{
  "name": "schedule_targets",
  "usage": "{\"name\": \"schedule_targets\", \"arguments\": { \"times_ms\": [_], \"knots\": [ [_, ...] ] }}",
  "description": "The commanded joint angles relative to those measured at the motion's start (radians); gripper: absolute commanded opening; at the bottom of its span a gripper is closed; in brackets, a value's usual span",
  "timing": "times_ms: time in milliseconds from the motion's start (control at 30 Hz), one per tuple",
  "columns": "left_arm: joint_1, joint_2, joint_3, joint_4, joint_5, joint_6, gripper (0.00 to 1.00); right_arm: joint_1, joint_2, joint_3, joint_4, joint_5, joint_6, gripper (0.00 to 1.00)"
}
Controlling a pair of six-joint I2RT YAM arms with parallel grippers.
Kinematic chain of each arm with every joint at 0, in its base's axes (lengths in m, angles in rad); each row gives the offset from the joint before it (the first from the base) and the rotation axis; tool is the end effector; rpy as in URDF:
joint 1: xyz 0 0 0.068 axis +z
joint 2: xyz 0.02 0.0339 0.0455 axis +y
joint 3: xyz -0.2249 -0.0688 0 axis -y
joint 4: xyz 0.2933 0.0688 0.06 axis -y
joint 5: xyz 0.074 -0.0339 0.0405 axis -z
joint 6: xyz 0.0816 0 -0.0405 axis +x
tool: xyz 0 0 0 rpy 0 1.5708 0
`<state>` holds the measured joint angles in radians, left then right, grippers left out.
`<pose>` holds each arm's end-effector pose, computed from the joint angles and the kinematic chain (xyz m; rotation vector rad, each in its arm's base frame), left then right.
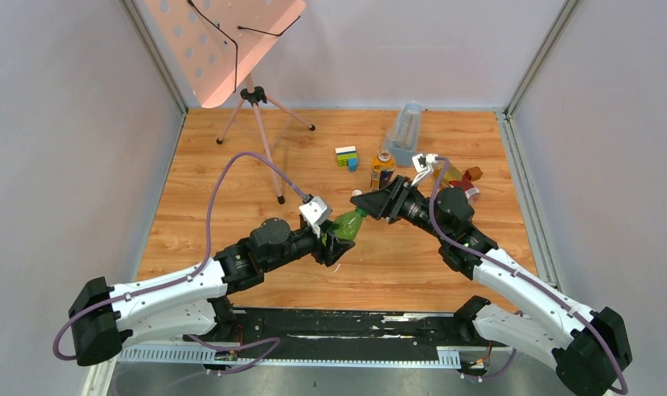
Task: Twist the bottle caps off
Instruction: Unscrew the bottle cap from the plastic bottle.
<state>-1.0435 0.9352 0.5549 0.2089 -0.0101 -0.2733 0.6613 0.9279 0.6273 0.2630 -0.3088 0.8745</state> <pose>0.1690 -0.2886 0.2148 0.6842 1.7089 -0.9407 0.2489 0.2251 0.2583 -0.0762 1.8054 1.3956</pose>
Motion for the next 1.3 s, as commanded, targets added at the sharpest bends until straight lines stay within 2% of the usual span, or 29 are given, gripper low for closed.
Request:
{"name": "schedule_targets", "arguments": {
  "times_ms": [0,133,233,300,500,600,767,833,933,1100,1267],
  "knots": [
    [-0.005,0.000,0.055,0.020,-0.123,0.030,0.00,0.025,0.009,0.024,0.007,0.072,0.050,0.56],
    [-0.007,0.003,0.055,0.019,-0.137,0.029,0.00,0.027,0.015,0.014,0.005,0.093,0.064,0.55],
    [-0.009,0.004,0.051,0.021,-0.148,0.029,0.00,0.029,0.020,0.013,0.005,0.100,0.067,0.49],
    [-0.009,0.005,0.053,0.022,-0.149,0.029,0.00,0.029,0.024,0.017,0.004,0.100,0.066,0.40],
    [-0.009,0.010,0.054,0.023,-0.150,0.030,0.00,0.029,0.046,0.022,0.008,0.087,0.067,0.23],
    [-0.010,0.013,0.054,0.021,-0.152,0.029,0.00,0.031,0.049,0.020,0.012,0.089,0.052,0.02],
    [-0.006,0.000,0.042,0.038,-0.126,0.030,0.00,0.030,0.046,0.009,0.088,-0.004,-0.060,0.00],
    [0.022,-0.008,0.038,0.039,-0.062,0.007,0.00,0.029,0.038,-0.008,0.129,-0.052,-0.102,0.00],
    [0.123,-0.022,0.000,0.098,0.148,-0.056,0.00,0.026,0.023,-0.040,0.208,-0.137,-0.131,0.00],
    [0.279,-0.047,-0.085,0.338,0.464,-0.219,0.00,0.010,0.004,-0.071,0.346,-0.307,-0.144,0.00],
    [0.342,-0.027,-0.133,0.550,0.631,-0.334,0.00,-0.015,-0.001,-0.076,0.462,-0.492,-0.143,0.00]
  ]
}}
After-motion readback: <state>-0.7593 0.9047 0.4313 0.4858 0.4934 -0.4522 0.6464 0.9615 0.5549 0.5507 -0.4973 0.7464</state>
